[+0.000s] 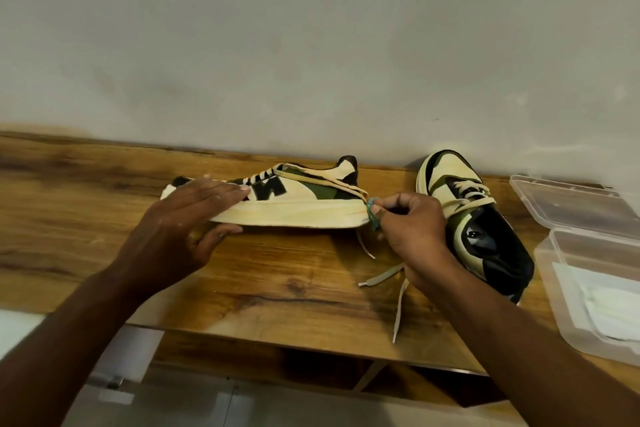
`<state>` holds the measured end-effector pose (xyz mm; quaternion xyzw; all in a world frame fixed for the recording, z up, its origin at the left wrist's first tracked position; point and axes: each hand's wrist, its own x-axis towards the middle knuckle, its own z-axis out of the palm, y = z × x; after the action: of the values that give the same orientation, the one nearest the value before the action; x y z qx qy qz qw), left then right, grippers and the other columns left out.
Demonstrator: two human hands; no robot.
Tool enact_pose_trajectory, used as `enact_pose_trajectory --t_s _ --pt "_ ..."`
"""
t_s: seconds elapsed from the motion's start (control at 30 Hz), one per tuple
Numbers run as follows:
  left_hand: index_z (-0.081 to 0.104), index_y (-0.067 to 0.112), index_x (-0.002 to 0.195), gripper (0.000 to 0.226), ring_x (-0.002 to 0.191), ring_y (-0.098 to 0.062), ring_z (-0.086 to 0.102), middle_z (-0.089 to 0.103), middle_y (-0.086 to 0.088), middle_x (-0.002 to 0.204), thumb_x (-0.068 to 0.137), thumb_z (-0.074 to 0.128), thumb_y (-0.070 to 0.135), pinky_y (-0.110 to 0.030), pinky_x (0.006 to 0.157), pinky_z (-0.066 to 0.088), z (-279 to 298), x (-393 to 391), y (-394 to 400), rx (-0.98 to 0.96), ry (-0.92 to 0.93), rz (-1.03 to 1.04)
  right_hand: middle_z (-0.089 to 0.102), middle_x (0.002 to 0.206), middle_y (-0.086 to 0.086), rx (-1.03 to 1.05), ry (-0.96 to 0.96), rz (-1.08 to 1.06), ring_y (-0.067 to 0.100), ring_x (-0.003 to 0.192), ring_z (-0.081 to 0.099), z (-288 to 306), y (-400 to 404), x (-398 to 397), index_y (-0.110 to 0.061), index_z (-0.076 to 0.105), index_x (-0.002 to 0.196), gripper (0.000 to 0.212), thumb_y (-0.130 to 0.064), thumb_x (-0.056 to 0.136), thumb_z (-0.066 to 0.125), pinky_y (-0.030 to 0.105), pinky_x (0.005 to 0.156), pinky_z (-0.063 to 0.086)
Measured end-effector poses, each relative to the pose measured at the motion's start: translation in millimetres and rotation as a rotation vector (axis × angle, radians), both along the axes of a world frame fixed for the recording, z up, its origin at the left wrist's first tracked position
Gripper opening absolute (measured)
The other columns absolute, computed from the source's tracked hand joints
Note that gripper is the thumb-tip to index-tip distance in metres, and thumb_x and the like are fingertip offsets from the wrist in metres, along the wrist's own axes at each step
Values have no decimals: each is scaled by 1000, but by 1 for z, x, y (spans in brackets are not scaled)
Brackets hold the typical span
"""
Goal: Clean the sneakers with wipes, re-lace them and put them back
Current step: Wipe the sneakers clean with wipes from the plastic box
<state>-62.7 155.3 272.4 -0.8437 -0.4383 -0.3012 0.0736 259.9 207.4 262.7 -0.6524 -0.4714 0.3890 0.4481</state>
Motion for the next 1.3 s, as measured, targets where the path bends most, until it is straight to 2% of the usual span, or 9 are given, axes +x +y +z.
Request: enact_pose_trajectory --t_s 0.27,0.4,0.5,0.63,0.77,0.87,0.97,1.1,1.3 --pt "55 11 150 77 136 -24 57 59 -7 148 80 85 1 -62 115 43 -8 -9 7 -111 36 95 76 92 1 -104 85 117 11 69 67 1 1 -5 -16 79 91 7 -10 93 77 19 53 52" --pt "52 16 152 86 120 -29 63 60 -12 140 75 91 14 -48 88 61 -20 10 1 -139 55 237 77 92 0 -139 175 173 8 68 66 -1 -4 -14 -12 79 92 5 -7 92 76 19 55 52" --pt "49 16 155 84 119 -35 64 60 -14 140 80 88 23 -52 84 61 -30 22 2 -164 70 330 77 90 1 -106 163 208 6 56 63 -4 -10 -29 -12 78 86 9 -5 91 78 21 52 52" --pt "41 22 159 84 126 -35 61 56 -13 146 86 80 36 -58 84 61 -34 29 4 -210 51 440 76 83 -1 -105 33 200 5 52 62 2 -6 -28 -15 77 82 11 -7 90 80 23 52 55" --pt "37 18 160 87 131 -33 58 55 -12 148 88 75 45 -59 92 58 -31 46 -3 -228 -27 498 75 79 -5 -75 -343 209 11 75 71 9 5 -4 -22 78 77 12 -14 86 82 35 69 63" --pt "27 14 163 96 131 -34 56 52 -12 151 87 77 47 -58 95 56 -30 62 -10 -245 -101 537 73 77 -10 69 -547 199 6 75 69 10 6 6 -22 78 78 8 -16 84 80 27 67 59" --pt "14 14 166 106 135 -36 52 44 -15 156 87 74 51 -57 97 55 -31 74 -14 -270 -151 545 68 79 -20 236 -423 159 -3 76 67 8 8 -1 -23 79 87 10 -13 87 79 16 68 55" --pt "5 17 167 121 149 -33 38 31 -13 165 80 72 69 -52 112 46 -32 81 -15 -324 -217 543 74 93 -16 226 -205 163 -1 87 70 -4 18 -20 -23 81 100 14 -13 90 80 30 84 62" --pt "36 18 158 114 141 -21 48 49 -3 153 68 81 72 -48 110 49 -30 77 -9 -313 -320 515 78 88 -8 130 -144 343 10 80 75 -8 9 -30 -21 81 88 15 -6 87 81 39 76 66"
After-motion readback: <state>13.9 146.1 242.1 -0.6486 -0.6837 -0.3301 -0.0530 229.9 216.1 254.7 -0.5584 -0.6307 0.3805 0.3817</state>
